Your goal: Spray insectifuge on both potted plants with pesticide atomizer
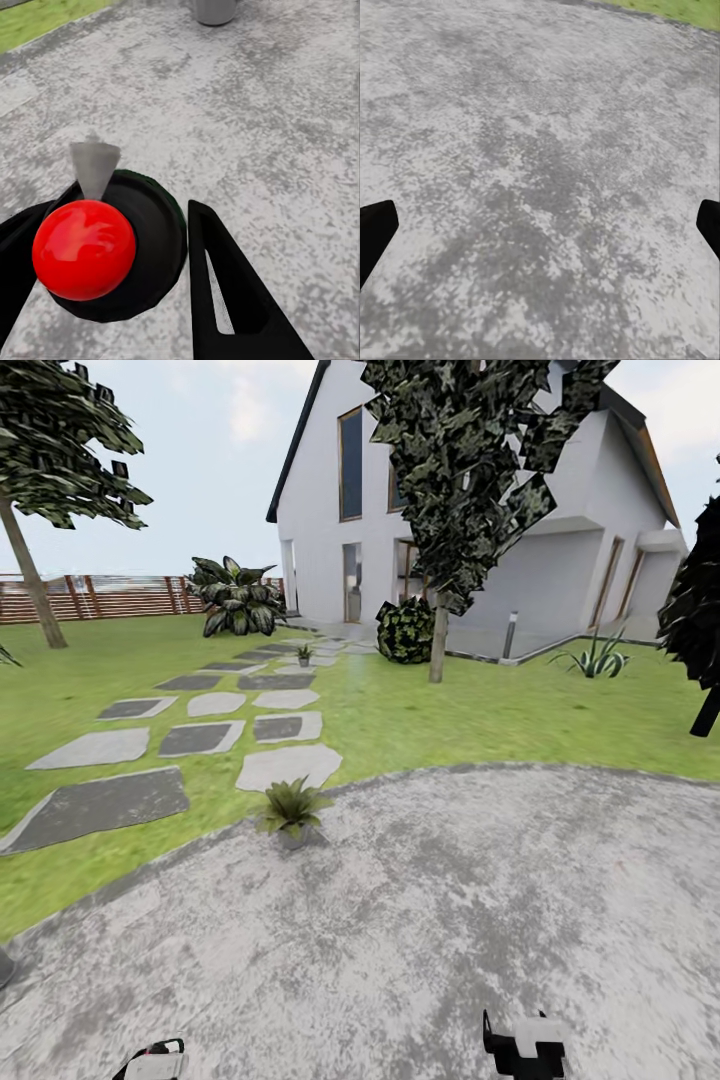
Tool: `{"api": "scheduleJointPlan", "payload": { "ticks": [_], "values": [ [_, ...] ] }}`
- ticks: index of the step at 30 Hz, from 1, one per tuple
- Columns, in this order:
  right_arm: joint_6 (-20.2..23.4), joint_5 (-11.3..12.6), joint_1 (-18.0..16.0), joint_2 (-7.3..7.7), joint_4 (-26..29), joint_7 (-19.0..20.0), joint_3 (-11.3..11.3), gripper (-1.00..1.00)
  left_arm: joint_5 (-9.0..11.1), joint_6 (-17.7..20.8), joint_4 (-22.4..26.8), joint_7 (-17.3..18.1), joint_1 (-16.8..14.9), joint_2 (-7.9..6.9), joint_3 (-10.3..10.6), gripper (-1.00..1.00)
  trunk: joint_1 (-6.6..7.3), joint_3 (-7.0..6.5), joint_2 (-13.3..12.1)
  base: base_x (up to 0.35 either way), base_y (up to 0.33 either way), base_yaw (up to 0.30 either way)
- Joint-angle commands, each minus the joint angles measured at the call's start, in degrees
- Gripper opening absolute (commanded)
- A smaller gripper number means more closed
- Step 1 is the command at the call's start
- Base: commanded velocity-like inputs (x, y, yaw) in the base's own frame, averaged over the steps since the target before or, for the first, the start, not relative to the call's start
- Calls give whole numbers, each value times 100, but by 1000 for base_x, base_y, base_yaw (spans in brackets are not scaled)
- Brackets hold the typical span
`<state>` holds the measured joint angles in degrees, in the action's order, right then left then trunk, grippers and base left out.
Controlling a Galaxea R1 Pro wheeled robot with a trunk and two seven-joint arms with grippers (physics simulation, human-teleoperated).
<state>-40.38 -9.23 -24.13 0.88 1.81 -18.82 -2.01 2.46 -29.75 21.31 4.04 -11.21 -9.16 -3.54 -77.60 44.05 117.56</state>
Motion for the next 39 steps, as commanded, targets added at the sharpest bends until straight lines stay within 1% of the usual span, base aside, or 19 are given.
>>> {"api": "scheduleJointPlan", "payload": {
  "ticks": [1,10,22,26,31,34,39],
  "values": [
    [3,-52,-4,0,-5,-60,-19,100,26,-13,-4,44,-4,2,-24,-100,-3,6,2,334,0,0],
    [4,-44,-4,0,-5,-69,-19,100,39,-13,-1,44,-4,2,-24,-100,-3,6,2,334,0,0],
    [4,-44,-4,-36,-12,-61,-19,100,51,-13,4,44,-4,2,-31,-100,-3,6,2,334,7,0],
    [4,-44,-4,-41,-11,-60,-19,100,53,-13,5,44,-4,2,-32,-100,-3,6,2,334,99,23],
    [4,-44,-4,-43,-13,-62,-19,100,60,-13,5,44,-4,2,-37,-100,-3,6,2,330,134,198],
    [4,-44,-4,-44,-14,-61,-19,100,61,-13,5,44,-4,2,-37,-100,-3,6,2,306,196,183],
    [4,-44,-4,-44,-14,-60,-19,100,61,-13,5,44,-4,2,-33,-100,-3,6,2,288,229,34]
  ]
}}
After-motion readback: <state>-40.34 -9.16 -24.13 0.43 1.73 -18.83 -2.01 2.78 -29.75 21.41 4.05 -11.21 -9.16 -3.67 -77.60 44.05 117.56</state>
